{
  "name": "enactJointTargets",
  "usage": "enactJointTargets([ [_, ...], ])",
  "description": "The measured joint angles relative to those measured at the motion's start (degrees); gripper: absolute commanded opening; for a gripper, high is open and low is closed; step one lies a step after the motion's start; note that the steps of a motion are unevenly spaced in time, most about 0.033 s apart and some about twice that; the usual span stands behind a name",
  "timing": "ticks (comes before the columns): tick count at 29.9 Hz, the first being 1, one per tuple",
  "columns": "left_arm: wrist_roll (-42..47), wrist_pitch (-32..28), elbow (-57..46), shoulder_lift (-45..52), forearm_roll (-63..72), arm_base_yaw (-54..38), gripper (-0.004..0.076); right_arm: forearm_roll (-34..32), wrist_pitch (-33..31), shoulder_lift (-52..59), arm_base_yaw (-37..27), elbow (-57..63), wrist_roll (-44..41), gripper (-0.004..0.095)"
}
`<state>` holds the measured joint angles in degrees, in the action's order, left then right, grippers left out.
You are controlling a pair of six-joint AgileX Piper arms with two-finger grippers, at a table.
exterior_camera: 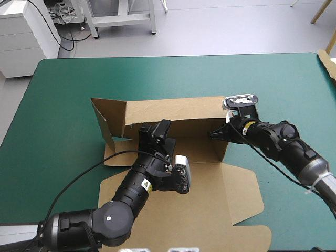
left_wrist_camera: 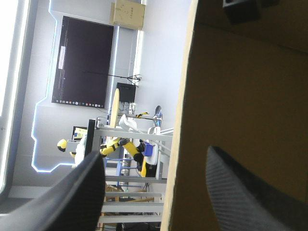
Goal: Fold the box
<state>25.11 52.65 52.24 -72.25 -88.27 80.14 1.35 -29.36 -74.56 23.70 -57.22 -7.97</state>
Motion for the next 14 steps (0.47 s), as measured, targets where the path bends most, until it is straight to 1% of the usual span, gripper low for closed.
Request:
enactJointTargets([
  [2, -2.50, -0.21, 1.97, 0.20, 2.37, -0.19, 0.0442, -0.50, -2.89, 0.00, -0.04, -1.61, -0.22, -0.0020],
  [5, -8.88, -1.75, 6.73, 0.20, 9.13, -2.33, 0.0442, -0.69, -6.45, -0.07, -1.00, -3.85, -0.44, -0.0020],
  [10, -16.81, -2.96, 16.57, 0.20, 17.08, -6.82, 0.0441, -0.75, -12.62, -1.20, -5.13, -7.24, -0.57, -0.0021],
  [12, -19.22, -2.90, 20.91, 0.20, 19.61, -8.71, 0.0423, -0.81, -15.26, -2.17, -7.23, -8.75, -0.39, -0.0021],
  [14, -22.47, -2.90, 24.84, 0.25, 23.16, -11.20, 0.0386, -0.95, -17.74, -3.36, -9.03, -10.37, 0.19, -0.0021],
])
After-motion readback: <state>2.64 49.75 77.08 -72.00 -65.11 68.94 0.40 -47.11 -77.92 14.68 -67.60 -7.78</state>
